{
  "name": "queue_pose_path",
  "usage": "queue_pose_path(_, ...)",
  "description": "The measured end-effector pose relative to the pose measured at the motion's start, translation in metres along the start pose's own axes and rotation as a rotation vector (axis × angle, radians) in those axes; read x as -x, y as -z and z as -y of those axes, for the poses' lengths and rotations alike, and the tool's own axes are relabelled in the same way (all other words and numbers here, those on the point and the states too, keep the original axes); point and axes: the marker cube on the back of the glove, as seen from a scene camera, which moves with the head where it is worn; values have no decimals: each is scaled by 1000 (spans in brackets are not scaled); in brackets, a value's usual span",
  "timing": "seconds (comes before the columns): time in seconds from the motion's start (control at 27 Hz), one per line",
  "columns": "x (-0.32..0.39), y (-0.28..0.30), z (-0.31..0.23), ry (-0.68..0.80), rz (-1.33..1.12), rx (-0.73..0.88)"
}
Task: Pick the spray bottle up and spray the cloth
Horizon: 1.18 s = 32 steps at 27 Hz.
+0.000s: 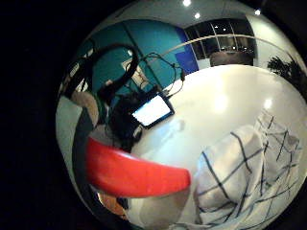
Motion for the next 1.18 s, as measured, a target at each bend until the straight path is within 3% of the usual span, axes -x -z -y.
queue_pose_path(0.3, 12, 54, 30, 93, -269, 148)
queue_pose_path(0.44, 16, 90, 25, 66, -436, 238)
queue_pose_path(0.89, 7, 142, -49, 49, -845, 410)
queue_pose_path(1.18, 4, 153, -100, 4, -857, 499)
